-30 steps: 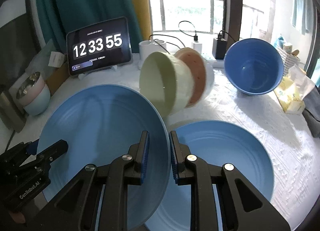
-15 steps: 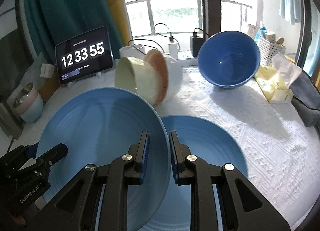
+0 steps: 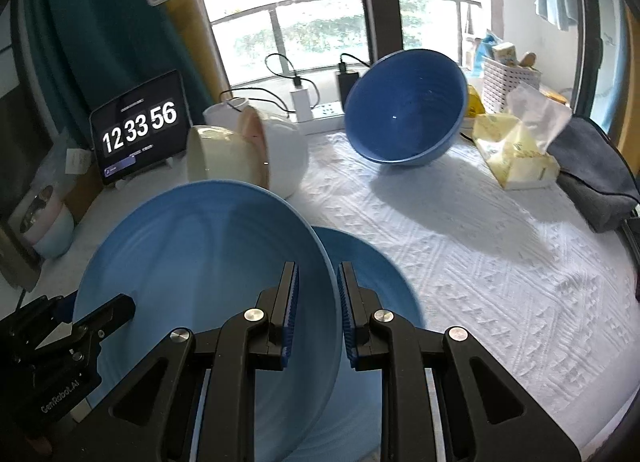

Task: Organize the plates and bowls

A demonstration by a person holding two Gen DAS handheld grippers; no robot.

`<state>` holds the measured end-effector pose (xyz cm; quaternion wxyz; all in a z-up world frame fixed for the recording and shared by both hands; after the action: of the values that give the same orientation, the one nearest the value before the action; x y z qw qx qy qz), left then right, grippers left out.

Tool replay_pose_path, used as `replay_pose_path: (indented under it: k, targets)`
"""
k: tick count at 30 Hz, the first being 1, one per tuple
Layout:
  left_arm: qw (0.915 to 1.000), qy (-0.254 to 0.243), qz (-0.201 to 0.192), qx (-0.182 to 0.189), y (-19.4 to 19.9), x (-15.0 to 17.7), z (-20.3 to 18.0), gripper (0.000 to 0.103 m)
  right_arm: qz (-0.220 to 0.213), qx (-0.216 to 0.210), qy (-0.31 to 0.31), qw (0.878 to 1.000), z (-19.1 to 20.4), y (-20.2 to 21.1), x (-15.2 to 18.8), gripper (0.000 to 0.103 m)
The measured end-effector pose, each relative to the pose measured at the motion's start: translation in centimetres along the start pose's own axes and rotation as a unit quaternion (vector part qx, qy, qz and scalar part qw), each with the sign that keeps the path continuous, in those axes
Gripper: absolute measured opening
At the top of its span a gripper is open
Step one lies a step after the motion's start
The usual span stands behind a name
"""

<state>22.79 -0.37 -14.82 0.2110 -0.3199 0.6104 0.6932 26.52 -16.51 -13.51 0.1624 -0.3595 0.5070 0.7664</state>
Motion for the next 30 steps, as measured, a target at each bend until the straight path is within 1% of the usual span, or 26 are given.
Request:
replay_pose_path:
  k: [13,19,21,25,30]
  targets:
    - [0.9995,-0.023,0.021,0.003,-1.4,0.7,-3.3,0.043,0.005,0.009,-0.019,1.0,-3.5,0.1,0.9,0.022]
    - [0.9989,-0.03,0.036,-0.003,-2.3,1.1,-4.1,0.045,0.009,0.014,-0.019,1.0,-4.2,-0.1,1.3,0.022]
    - [0.9984,-0.036,0.041,-0.012,-2.6,1.3,-4.3,0.045,0.009,0.015,-0.019,1.0,-4.3,-0.1,1.3,0.022]
    - [0.9981,-0.049,0.031,-0.023,-2.6,1.2,-4.6,0.045,0.006,0.014,-0.019,1.0,-4.5,0.0,1.3,0.022]
    - [0.9978,-0.05,0.032,-0.029,-2.9,1.0,-4.7,0.045,-0.004,0.017,-0.015,1.0,-4.6,0.4,1.0,0.022]
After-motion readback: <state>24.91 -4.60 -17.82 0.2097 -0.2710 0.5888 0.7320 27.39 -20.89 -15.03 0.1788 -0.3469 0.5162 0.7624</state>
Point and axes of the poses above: each gripper's, at about its wrist camera, not at the fingertips, and y roughly against the way its jaws point, z to its left, x to its underside, the point moved 5 cm from there along -y, roughly the way its jaws point, and after that the axes turned 9 degrees about -x, right-handed, at the moved point
